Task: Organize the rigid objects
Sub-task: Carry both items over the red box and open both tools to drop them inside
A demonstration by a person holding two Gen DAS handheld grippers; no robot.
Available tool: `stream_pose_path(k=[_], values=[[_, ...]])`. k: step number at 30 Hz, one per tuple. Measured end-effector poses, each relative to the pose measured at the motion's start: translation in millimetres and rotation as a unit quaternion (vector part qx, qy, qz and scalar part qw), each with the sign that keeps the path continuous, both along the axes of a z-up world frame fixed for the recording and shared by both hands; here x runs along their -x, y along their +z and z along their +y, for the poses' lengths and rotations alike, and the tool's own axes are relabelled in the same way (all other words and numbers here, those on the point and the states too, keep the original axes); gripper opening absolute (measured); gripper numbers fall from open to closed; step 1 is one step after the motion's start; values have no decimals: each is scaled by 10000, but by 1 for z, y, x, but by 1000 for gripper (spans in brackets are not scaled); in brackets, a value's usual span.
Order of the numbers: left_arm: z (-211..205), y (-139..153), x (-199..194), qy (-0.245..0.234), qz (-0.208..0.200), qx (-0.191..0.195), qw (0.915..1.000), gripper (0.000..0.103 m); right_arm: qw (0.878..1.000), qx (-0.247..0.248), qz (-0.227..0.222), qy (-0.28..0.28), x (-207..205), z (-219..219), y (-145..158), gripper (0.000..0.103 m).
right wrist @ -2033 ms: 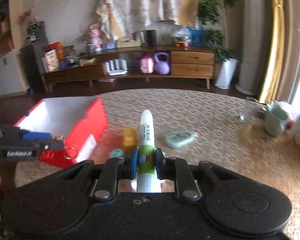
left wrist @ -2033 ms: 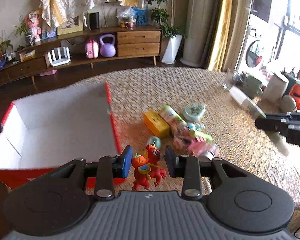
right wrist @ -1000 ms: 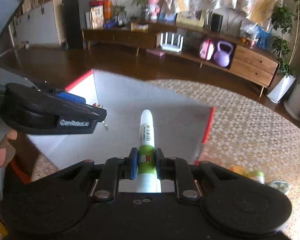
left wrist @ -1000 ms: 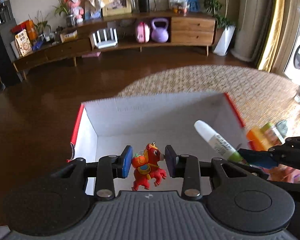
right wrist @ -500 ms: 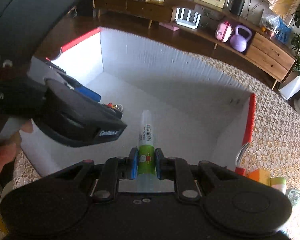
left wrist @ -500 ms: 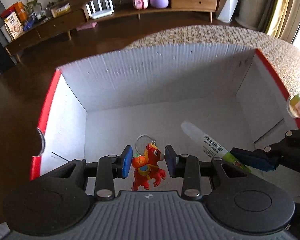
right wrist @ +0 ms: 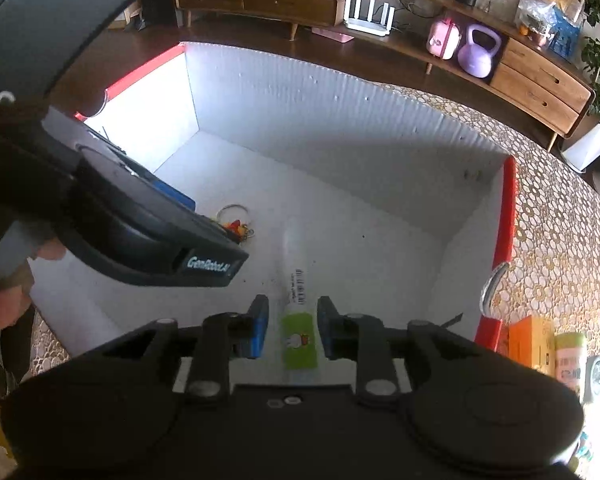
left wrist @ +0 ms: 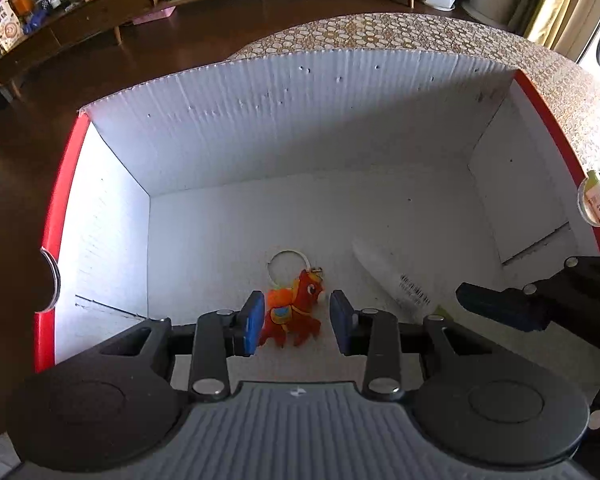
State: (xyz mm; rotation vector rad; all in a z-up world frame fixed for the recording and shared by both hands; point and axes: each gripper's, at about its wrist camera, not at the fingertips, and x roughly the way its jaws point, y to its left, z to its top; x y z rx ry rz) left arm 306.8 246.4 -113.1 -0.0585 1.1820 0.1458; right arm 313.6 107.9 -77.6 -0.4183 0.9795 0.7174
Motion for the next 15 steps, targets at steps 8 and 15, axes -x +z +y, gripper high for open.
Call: stream_pose_path(k=[8,15], values=[[-3,13,16,60,-378,-7,9993,62,9995,-290,-93,-60,8,-18,17,34],[-18,38,41,141,-856,-12,9962,62,9975,-684,-190,-73,24,-44,45,36]])
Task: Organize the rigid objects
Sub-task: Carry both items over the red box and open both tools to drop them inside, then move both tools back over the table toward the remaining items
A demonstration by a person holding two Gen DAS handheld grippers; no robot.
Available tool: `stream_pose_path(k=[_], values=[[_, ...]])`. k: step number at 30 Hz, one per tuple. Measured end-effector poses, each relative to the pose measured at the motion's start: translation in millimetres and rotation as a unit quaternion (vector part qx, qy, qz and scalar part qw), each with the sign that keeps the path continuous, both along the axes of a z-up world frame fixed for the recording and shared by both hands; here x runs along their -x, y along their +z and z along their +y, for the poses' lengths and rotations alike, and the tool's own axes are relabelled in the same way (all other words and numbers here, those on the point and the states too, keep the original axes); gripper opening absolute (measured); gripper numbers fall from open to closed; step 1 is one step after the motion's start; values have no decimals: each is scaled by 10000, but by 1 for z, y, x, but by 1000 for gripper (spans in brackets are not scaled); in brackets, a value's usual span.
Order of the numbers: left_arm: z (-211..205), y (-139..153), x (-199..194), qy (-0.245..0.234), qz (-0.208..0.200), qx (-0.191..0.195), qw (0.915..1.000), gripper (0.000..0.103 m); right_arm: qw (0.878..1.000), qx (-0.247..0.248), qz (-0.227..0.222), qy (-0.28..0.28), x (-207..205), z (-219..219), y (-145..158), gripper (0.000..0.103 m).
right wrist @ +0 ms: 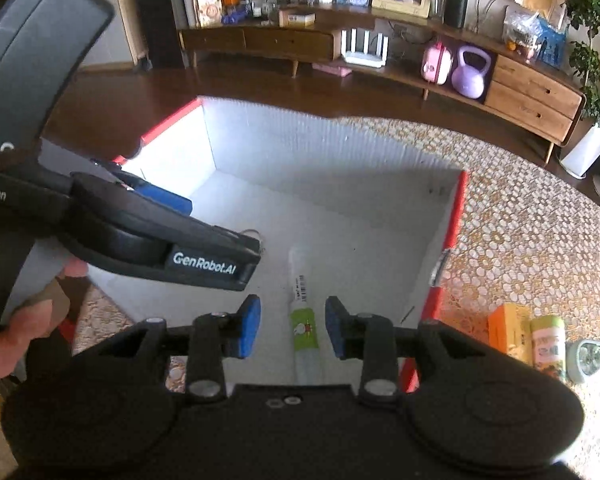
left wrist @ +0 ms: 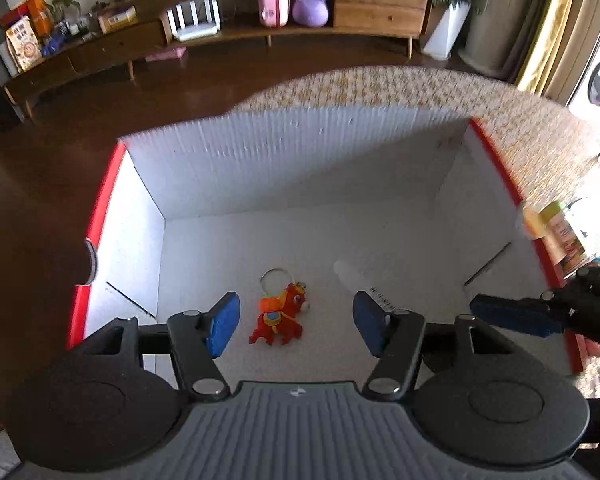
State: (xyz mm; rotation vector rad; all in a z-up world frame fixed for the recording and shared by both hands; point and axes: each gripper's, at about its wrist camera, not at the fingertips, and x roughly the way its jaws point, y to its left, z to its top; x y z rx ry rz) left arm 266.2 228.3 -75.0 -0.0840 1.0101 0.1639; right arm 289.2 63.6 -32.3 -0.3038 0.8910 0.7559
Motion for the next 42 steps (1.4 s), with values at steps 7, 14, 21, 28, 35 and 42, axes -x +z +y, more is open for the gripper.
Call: stream_pose_path(k=[7,14,21,28,35,42], values=[[-17,31,23,76,-452,-44,9989,62,9988,-469,-135,-28,20,-33,29,48],[-32,56,46,61,-822,-5,9966,62,9961,-832,-295,-28,40,-73,51,49],[-56,72,74,-11,-1172,-10,9931,62,9912,-1240,-409,-203,54,-114,63,52],[-97,77,105,-98,-1571,-204,9873,67,9858,-1455,-584,-609,66,-174,61,65],[-140,70,118,-353,-1736,-240,9839,79,9831,-1370,-647,-1029,73,-231,41,76],[-174,53,118,-502,-1733,-168,9834,86,9801,-1369,-682,-1265,79,-267,19,88]])
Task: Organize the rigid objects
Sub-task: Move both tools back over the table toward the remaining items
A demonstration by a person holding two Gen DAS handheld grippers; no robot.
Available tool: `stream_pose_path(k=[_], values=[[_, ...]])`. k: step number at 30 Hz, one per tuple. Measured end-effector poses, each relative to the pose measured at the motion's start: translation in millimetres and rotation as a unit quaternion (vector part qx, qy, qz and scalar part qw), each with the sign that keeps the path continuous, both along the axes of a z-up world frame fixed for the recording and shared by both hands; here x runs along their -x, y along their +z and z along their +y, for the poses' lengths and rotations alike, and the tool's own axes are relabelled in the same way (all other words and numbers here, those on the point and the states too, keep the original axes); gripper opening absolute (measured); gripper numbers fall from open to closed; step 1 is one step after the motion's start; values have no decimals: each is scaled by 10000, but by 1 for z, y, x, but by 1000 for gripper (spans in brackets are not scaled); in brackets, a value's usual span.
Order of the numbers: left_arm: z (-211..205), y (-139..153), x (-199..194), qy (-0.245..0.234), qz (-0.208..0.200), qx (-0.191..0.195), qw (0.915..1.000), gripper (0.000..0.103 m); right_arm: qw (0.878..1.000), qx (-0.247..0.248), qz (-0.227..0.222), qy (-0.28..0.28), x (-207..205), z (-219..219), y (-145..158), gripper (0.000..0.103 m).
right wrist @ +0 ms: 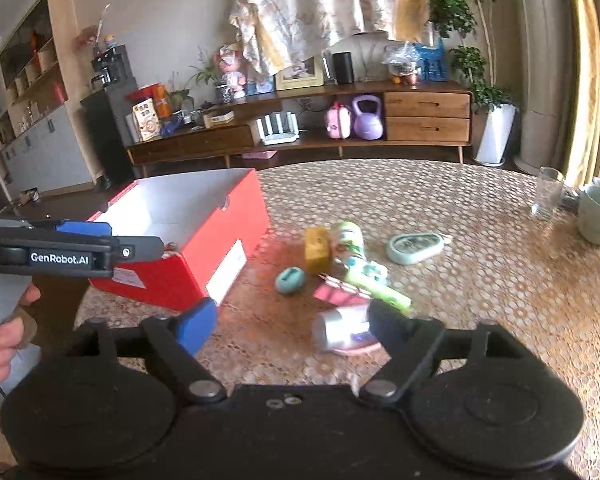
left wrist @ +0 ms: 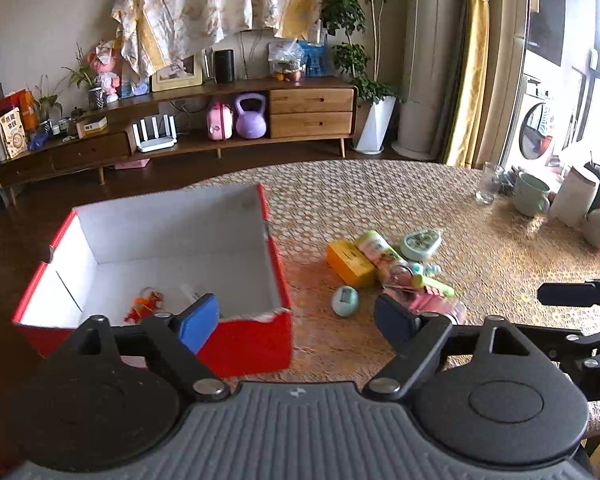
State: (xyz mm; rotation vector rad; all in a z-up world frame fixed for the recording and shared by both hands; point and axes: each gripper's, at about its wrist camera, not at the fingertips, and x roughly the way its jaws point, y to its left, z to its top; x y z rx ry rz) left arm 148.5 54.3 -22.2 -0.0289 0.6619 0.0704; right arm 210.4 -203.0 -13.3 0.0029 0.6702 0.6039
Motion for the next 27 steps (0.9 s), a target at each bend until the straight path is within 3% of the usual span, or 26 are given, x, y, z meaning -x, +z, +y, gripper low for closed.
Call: stream_pose_path(k=[7,27], values=[[-29,-25,-10,-180,-3,79,9998,86,9986,404,-344,86,9,-9,-23,94],[-75,-77,-78,-645,464,590,9951,86,9968,724,-224,255,-27,-11,-75,93]])
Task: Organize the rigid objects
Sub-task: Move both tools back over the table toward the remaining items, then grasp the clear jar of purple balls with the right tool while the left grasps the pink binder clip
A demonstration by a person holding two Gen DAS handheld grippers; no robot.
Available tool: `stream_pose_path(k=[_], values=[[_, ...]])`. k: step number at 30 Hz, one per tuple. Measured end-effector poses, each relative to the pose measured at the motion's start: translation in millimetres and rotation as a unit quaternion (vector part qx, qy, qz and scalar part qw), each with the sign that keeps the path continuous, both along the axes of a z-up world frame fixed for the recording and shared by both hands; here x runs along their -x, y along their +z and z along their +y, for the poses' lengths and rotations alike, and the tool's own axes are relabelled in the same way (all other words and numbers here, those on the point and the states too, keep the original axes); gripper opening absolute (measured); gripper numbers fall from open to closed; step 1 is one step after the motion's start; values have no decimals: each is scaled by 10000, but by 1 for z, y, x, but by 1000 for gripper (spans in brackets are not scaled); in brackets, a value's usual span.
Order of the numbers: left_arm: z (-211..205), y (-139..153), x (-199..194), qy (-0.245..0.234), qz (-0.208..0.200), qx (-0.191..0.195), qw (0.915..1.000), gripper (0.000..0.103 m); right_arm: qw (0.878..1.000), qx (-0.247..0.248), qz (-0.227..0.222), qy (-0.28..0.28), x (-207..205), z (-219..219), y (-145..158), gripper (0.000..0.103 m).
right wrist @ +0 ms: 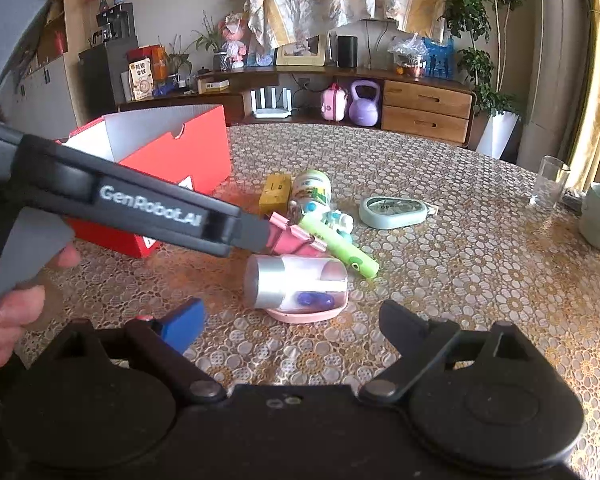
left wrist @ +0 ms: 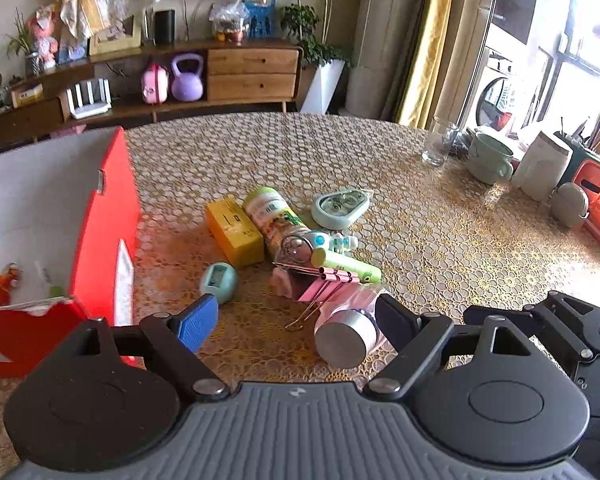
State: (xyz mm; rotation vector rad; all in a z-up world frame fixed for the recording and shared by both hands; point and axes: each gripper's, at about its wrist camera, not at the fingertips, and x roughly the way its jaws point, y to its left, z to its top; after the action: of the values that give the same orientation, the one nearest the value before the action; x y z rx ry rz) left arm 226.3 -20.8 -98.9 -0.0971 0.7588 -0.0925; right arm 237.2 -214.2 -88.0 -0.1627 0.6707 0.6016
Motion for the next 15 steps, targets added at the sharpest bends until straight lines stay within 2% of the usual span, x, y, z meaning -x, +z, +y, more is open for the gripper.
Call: stream_pose_path(k=[6,15], values=[[1,-16,-24,-28,288,166,9994,86,9999,84,98,44,-13,6,-9,92],[0,-28,-48,-151,357,288,9988,86,9996,56,261,38,-28,11,-19,84]])
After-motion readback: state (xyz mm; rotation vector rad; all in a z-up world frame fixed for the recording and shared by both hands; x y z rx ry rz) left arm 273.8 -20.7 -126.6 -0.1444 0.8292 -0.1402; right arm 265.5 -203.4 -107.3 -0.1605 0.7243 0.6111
